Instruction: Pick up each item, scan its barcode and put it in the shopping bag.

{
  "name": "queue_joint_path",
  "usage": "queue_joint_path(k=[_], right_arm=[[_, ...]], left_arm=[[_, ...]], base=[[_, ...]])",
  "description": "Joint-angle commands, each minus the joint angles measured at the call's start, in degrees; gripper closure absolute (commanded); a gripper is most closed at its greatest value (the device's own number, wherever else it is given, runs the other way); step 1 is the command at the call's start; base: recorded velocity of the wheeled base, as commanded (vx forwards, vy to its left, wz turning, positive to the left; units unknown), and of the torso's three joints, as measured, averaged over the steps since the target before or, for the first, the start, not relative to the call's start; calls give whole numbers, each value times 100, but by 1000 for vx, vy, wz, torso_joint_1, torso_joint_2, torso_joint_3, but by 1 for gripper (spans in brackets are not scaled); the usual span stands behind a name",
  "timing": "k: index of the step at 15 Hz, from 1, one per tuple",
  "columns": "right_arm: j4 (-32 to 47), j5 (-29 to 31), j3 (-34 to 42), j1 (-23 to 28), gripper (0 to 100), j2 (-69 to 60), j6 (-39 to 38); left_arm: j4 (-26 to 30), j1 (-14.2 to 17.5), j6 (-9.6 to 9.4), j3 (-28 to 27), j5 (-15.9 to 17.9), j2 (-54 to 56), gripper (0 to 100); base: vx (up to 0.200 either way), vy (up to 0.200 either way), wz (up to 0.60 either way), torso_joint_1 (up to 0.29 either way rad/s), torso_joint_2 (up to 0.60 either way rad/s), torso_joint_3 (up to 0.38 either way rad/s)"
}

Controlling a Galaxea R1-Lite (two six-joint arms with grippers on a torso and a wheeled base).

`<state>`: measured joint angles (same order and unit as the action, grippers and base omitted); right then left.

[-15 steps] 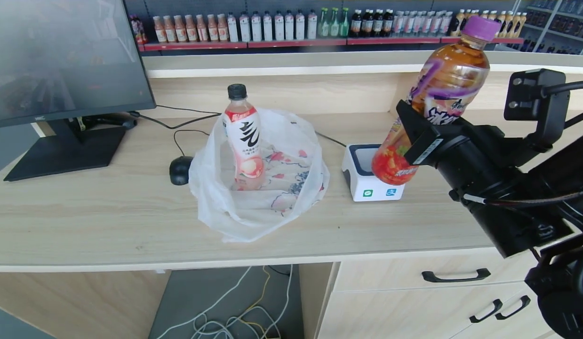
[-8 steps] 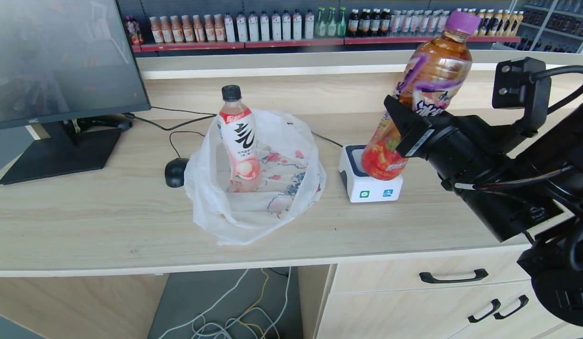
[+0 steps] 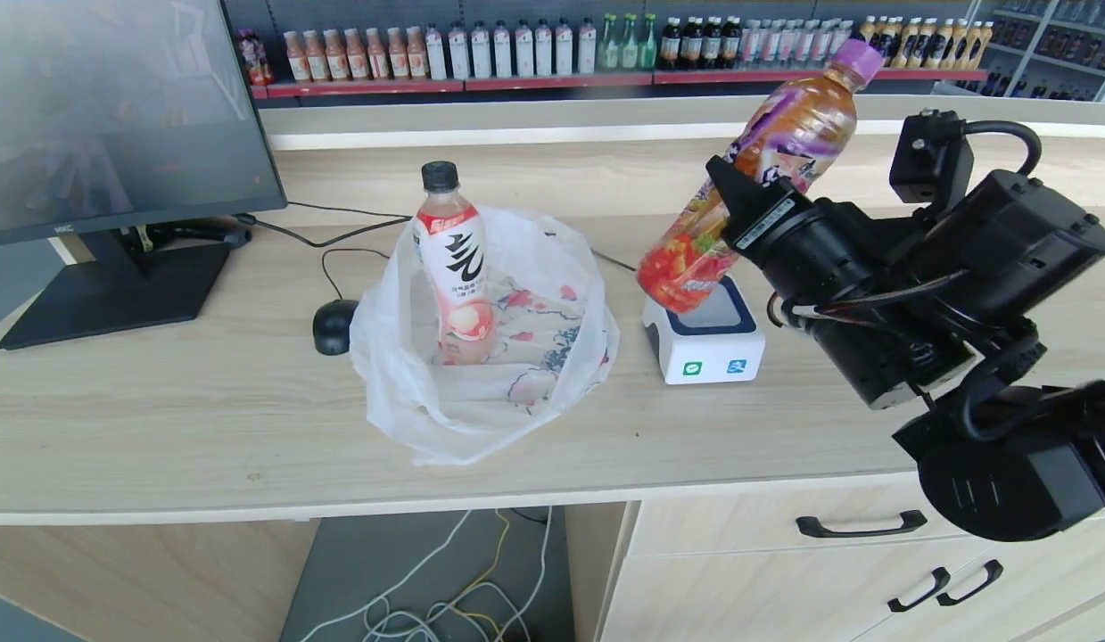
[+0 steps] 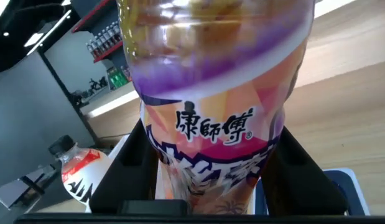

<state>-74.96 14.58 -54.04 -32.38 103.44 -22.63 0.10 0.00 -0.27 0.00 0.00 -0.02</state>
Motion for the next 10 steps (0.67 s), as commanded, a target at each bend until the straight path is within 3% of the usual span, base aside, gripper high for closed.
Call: queue_joint_path(k=[1, 10], right_arm=[[175, 98, -63, -5, 100, 36, -242], [1660, 256, -493, 460, 100, -377, -2958]], left_arm=[[-1, 0, 0, 0, 0, 2, 0], [-1, 0, 0, 0, 0, 2, 0]], base=[[0, 0, 0, 0, 0, 0], [0, 0, 0, 0, 0, 0]])
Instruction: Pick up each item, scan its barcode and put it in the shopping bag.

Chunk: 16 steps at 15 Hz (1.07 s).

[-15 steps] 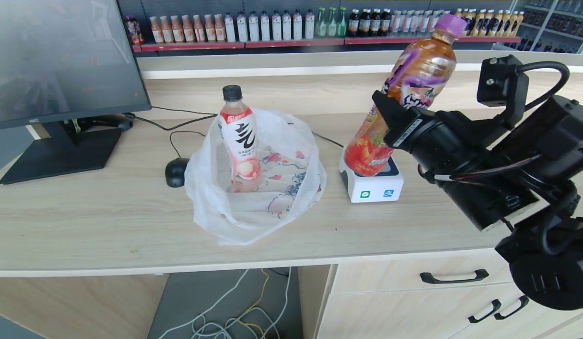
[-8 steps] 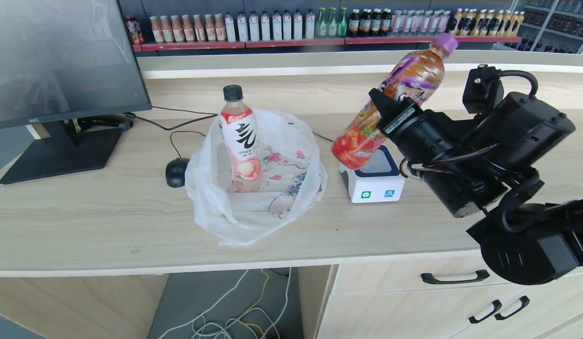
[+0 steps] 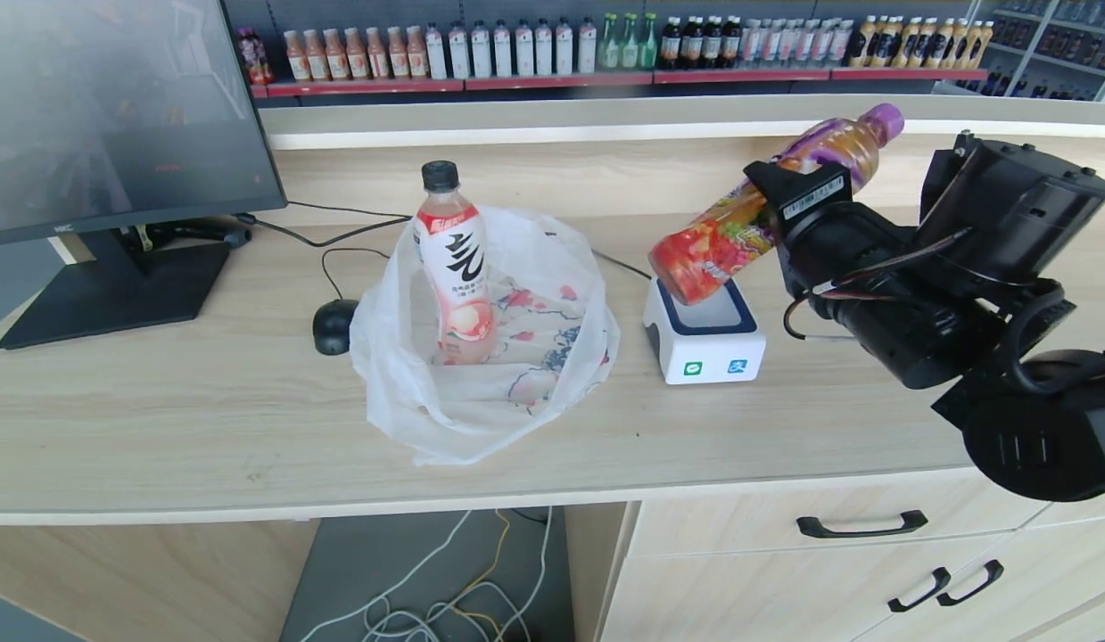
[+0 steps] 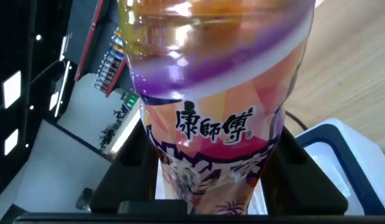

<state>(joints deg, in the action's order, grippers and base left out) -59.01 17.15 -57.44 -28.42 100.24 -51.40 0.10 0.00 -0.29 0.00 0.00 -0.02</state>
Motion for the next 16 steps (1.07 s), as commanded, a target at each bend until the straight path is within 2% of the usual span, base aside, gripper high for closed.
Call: queue_joint_path(k=[1, 8, 16], right_arm=[[162, -10, -188, 64, 100, -58, -195], [294, -45, -329, -6, 100, 470, -1030], [294, -63, -355, 407, 100, 610, -1338]], left_arm=[[-1, 0, 3, 0, 0, 2, 0], [-1, 0, 3, 0, 0, -6, 0], [-1, 0, 3, 0, 0, -6, 0]], base=[[0, 0, 0, 0, 0, 0], [0, 0, 0, 0, 0, 0], [0, 0, 0, 0, 0, 0]])
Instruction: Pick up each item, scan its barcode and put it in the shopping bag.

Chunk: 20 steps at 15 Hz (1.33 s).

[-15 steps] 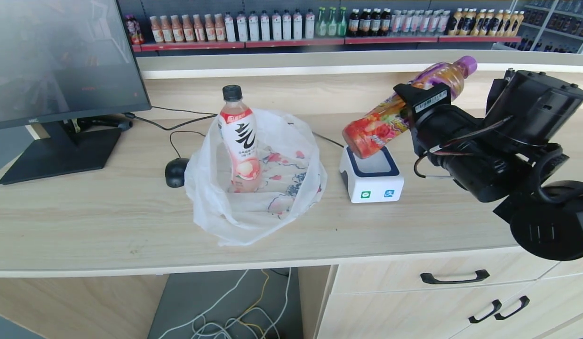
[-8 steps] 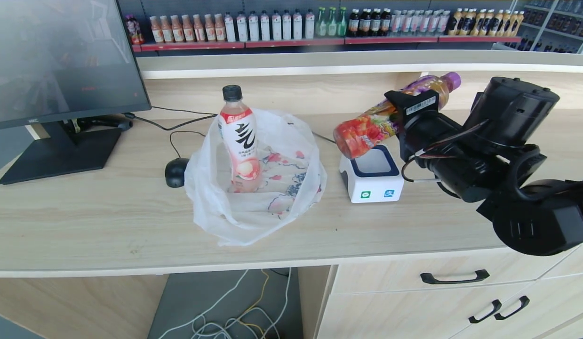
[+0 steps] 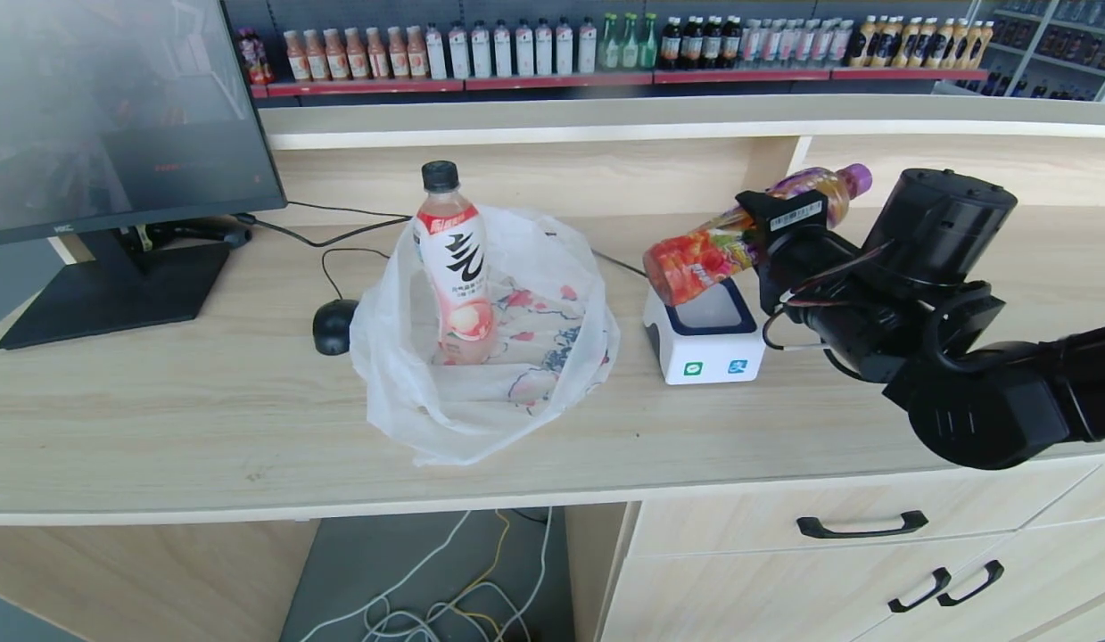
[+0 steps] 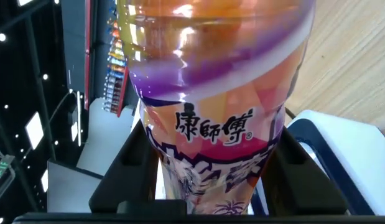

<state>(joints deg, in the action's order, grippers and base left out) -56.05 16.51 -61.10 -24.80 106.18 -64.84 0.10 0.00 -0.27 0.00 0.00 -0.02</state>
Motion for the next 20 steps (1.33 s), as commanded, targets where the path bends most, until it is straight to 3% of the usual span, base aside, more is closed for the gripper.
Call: queue_joint_path(k=[1, 20], right_arm=[[-2, -7, 63, 45, 100, 34, -55], [-2, -262, 142, 89, 100, 157, -363]], left_arm=[[-1, 0, -8, 0, 0, -6, 0], [-1, 0, 0, 0, 0, -6, 0]], base=[[0, 0, 0, 0, 0, 0], [0, 0, 0, 0, 0, 0]])
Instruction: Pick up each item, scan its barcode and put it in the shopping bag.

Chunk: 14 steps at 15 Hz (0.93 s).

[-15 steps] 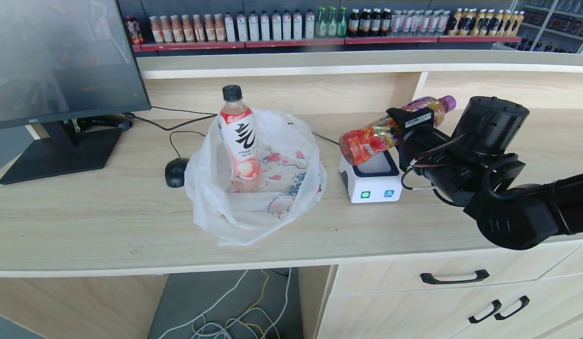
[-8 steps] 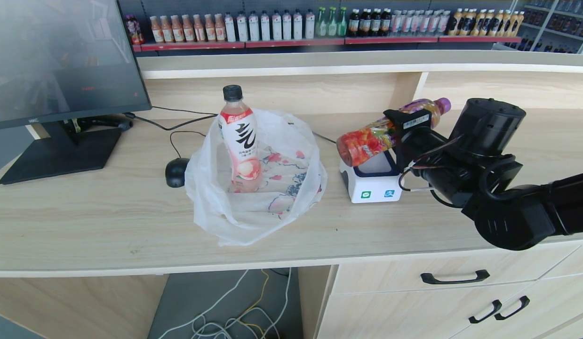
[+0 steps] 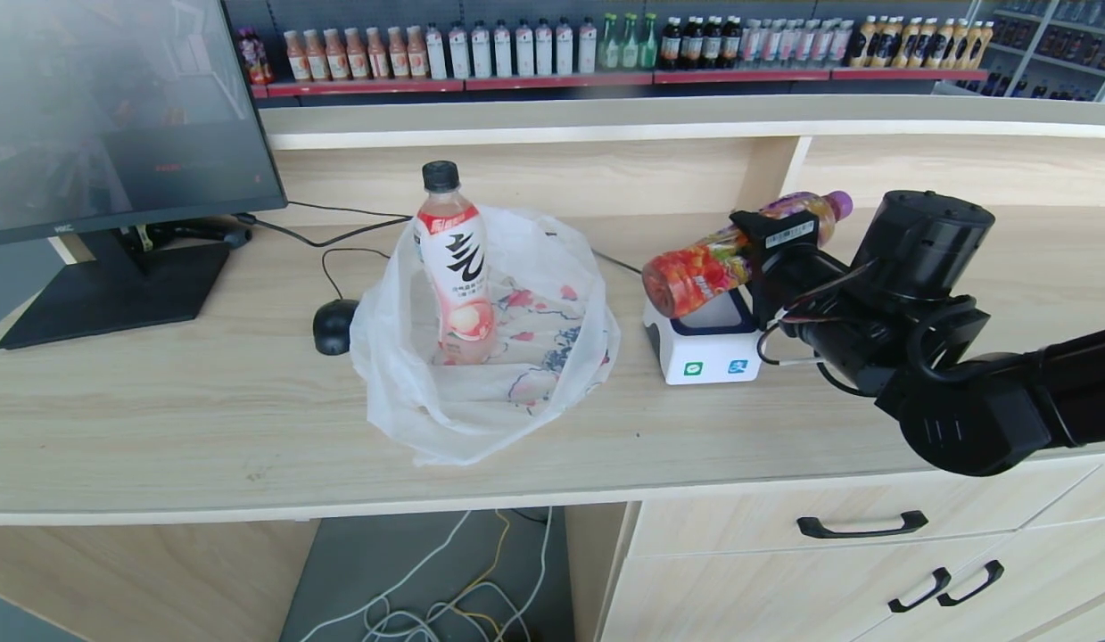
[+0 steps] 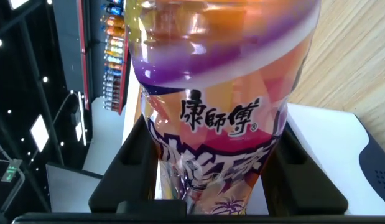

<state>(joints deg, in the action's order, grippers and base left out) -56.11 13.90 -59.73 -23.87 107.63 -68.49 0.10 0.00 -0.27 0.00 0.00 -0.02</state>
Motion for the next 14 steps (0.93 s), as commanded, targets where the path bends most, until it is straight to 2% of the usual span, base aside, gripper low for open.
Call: queue_joint_path(k=[1, 10, 14], right_arm=[[4, -1, 6, -4, 100, 12, 2], [-5, 25, -12, -4, 100, -23, 37], [-5, -1, -21, -48, 100, -392, 485]], left_arm=[[-1, 0, -8, 0, 0, 2, 0], [-1, 0, 0, 0, 0, 2, 0], [-1, 0, 0, 0, 0, -6, 0]], base=[[0, 0, 0, 0, 0, 0], [0, 0, 0, 0, 0, 0], [0, 0, 0, 0, 0, 0]])
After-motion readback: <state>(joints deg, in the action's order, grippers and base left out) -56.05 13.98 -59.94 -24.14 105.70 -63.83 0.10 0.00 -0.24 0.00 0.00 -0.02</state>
